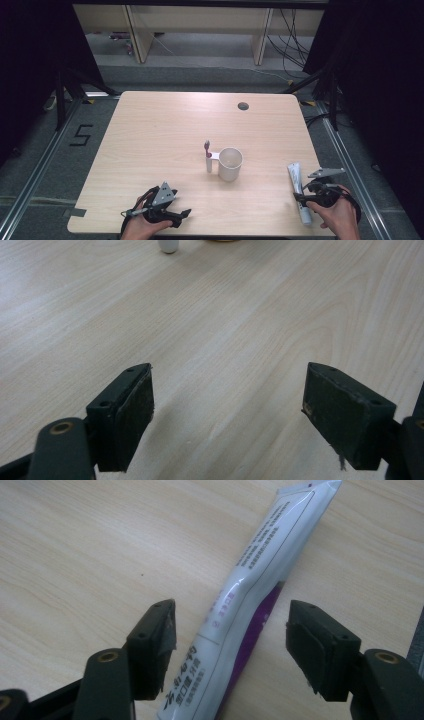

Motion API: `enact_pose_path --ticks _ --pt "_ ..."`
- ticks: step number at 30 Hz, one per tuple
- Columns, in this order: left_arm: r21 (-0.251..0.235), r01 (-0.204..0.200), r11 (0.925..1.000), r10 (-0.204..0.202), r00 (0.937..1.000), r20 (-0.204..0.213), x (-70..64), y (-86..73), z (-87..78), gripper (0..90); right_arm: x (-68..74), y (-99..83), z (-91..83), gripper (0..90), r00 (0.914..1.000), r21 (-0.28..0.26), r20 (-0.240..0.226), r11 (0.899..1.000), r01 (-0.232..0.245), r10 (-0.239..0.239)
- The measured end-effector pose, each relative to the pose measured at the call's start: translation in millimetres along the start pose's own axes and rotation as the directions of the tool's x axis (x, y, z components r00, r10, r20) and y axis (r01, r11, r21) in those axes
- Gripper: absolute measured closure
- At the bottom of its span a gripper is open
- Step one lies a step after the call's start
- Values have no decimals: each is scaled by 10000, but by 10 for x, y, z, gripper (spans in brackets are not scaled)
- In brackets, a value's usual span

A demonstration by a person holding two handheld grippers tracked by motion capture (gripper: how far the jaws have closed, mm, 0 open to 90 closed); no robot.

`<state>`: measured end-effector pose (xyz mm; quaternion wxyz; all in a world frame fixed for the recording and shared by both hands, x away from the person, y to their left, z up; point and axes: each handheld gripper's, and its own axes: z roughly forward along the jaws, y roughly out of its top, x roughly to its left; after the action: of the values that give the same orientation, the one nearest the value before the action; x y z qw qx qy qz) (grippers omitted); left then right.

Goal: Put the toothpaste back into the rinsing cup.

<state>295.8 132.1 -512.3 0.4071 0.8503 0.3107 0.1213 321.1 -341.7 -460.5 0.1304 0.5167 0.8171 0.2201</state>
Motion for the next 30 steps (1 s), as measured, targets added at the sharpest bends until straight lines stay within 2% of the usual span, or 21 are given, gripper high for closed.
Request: enact_pose_path --ticks 1,2,3,4,5,6,8,9,15,16,18,19,20,21,23,24,25,26,27,28,30 --pt "-11 -9 10000 9 10000 0 1 1 1 201 -32 14 13 371 9993 -35 -11 9993 382 -383" --pt "-12 7 10000 -7 10000 9 0 2 3 201 -27 23 21 371 9995 -28 60 9995 321 -320" --pt "-11 -10 10000 11 10000 13 0 3 4 201 -2 29 25 371 10000 133 -39 9999 -3 3" --pt "-23 -20 10000 20 10000 50 -2 2 3 201 -22 42 41 371 9997 146 -50 9996 225 -225" --pt "-23 1 10000 -1 10000 53 -3 3 2 202 -2 50 54 371 10000 242 -57 9997 -26 27" --pt "-16 -17 10000 17 10000 14 -1 4 3 202 -20 65 73 372 9997 237 14 9994 235 -235" --pt "-2 -38 10000 38 10000 8 3 4 2 201 -16 91 120 376 9999 278 89 9995 126 -128" --pt "-40 12 10000 -12 10000 31 -1 3 1 202 -44 102 130 378 9991 314 101 9986 416 -420" --pt "-105 78 9999 -78 10000 59 -4 4 -2 201 -42 149 198 402 9996 819 206 9965 161 -179" --pt "21 -88 10000 88 10000 6 7 6 -11 201 -52 152 219 405 9994 792 194 9965 268 -284" --pt "33 -88 10000 88 10000 -38 8 9 -11 201 -47 158 239 414 9996 958 221 9952 179 -201" --pt "-95 70 9999 -70 10000 34 -3 8 -4 201 -31 156 262 422 9997 913 217 9958 -107 88" --pt "-105 94 9999 -94 10000 32 -3 7 -3 201 -60 161 271 429 9997 1008 174 9947 178 -197" --pt "-93 99 9999 -99 9999 30 -2 6 -2 201 -36 158 272 430 9995 1111 282 9937 -168 138" --pt "-88 134 9999 -133 9999 41 1 7 -1 201 -75 166 288 428 9997 1071 179 9942 127 -147" --pt "6 34 10000 -34 10000 35 9 9 -7 201 -58 165 294 431 9994 1149 301 9932 -208 174" --pt "-3 44 10000 -44 10000 35 8 9 -6 201 -56 170 280 435 9996 1224 151 9922 -245 228" --pt "-84 132 9999 -132 9999 49 1 9 -1 201 -82 176 286 442 9999 1190 133 9929 14 -30" --pt "-83 130 9999 -130 9999 50 0 8 -1 201 -90 178 295 453 9999 1178 123 9930 -32 18" --pt "-76 115 9999 -115 9999 49 1 8 -1 201 -70 177 295 469 9994 1236 77 9918 -334 327" --pt "-106 105 9999 -105 9999 36 -1 7 -2 201 -95 187 288 498 10000 1363 26 9906 -85 82"
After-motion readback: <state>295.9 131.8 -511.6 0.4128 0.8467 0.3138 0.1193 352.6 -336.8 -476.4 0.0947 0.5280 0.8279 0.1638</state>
